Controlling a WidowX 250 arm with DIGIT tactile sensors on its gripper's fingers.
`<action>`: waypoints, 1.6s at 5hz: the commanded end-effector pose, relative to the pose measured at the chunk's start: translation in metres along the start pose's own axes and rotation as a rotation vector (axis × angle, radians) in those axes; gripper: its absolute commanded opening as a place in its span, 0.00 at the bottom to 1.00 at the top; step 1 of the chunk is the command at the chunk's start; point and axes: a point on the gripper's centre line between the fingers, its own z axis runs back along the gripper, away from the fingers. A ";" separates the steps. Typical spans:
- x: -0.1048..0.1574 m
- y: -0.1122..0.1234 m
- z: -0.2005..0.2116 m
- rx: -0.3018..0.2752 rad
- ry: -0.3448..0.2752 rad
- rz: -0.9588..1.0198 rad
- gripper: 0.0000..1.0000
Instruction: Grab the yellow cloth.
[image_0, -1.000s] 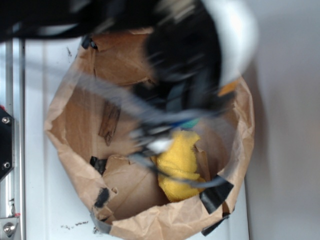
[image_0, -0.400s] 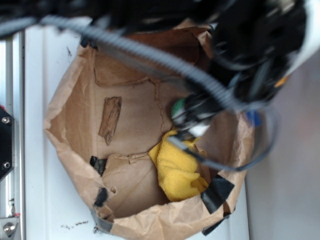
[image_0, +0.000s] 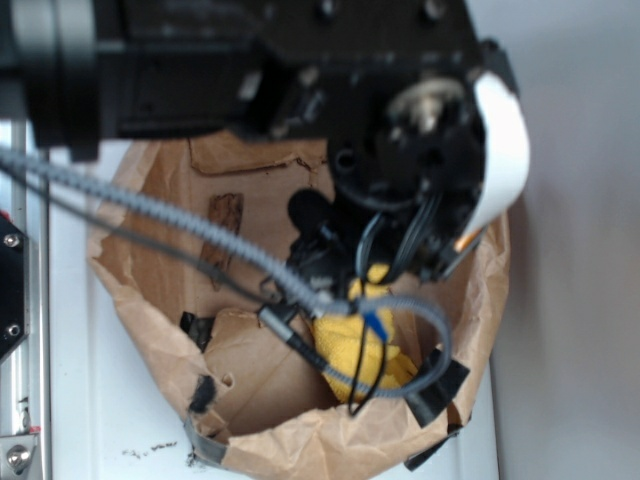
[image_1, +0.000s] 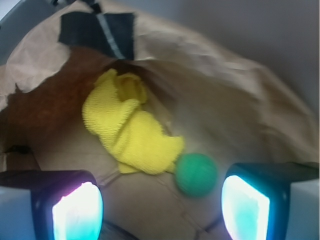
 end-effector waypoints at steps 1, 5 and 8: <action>0.013 -0.027 -0.046 0.025 0.056 -0.102 1.00; 0.017 -0.018 -0.055 0.053 -0.013 -0.061 0.00; 0.021 -0.008 -0.037 0.115 -0.079 -0.035 0.00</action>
